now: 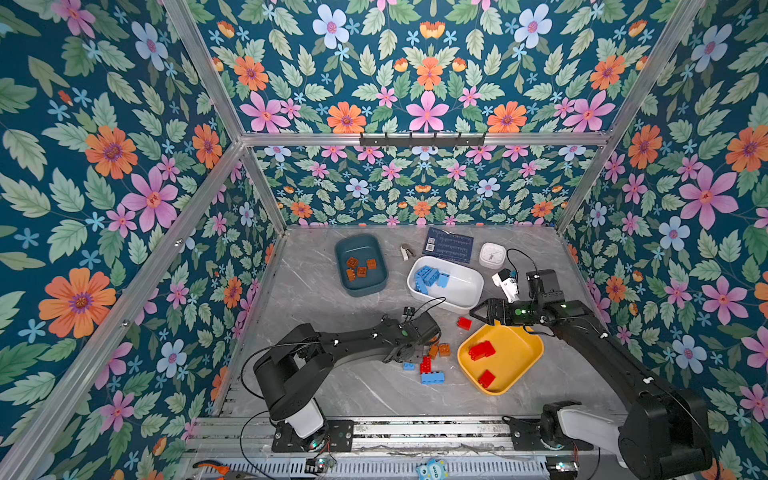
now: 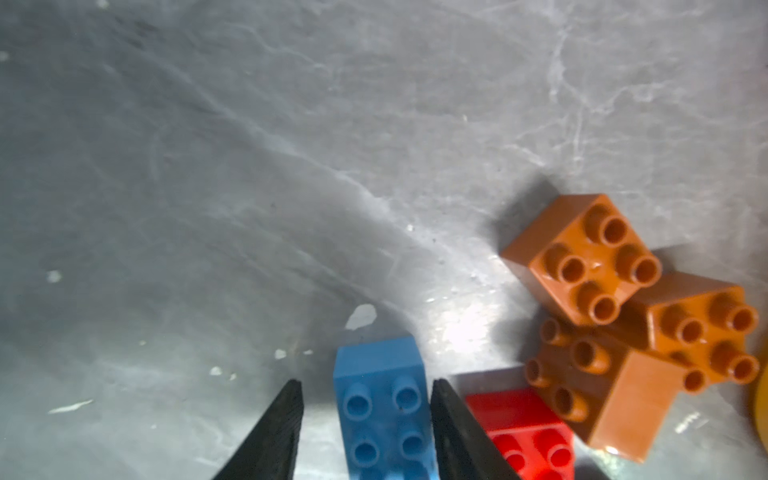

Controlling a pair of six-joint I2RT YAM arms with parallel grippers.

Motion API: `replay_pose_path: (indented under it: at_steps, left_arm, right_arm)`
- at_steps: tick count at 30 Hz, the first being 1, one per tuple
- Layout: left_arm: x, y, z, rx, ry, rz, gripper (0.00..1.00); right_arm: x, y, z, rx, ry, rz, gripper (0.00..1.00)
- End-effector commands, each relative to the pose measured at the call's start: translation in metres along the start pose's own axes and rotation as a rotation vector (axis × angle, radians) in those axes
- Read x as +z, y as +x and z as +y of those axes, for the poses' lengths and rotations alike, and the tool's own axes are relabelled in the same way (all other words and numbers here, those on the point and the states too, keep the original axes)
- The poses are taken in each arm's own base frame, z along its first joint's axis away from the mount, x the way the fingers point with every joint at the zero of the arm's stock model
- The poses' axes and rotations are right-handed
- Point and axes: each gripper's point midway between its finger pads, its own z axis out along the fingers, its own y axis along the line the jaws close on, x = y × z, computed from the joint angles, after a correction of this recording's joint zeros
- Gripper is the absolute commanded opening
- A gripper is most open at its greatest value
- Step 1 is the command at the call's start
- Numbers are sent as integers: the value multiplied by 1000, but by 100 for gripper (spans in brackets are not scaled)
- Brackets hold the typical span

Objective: Sort the legos into containers by color
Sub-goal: 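Move the left gripper back to the pile and grasp a blue brick, then carry the blue brick into the white tub and release it with the left gripper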

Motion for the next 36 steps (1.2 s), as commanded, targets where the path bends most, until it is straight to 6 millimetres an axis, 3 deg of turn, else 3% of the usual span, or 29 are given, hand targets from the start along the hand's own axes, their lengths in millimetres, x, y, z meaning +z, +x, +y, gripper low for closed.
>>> replay_pose_path:
  at_steps: [1,12,22,28,36]
  left_arm:
    - [0,10,11,1,-33,28,53]
    - [0,28,-4,-38,29,66,53]
    - [-7,21,0,4,-10,48,20]
    - [-32,-26,-4,75,-34,-44,22]
    - [-57,-132,-18,72,80,-219,22]
  right_arm:
    - [0,-2,4,-13,-21,-5,99]
    - [1,-2,4,-13,-27,0,99]
    - [1,-4,5,-23,-27,-1,99]
    - [-1,-11,9,-41,-33,-19,99]
    - [-7,-23,17,-69,-39,-45,99]
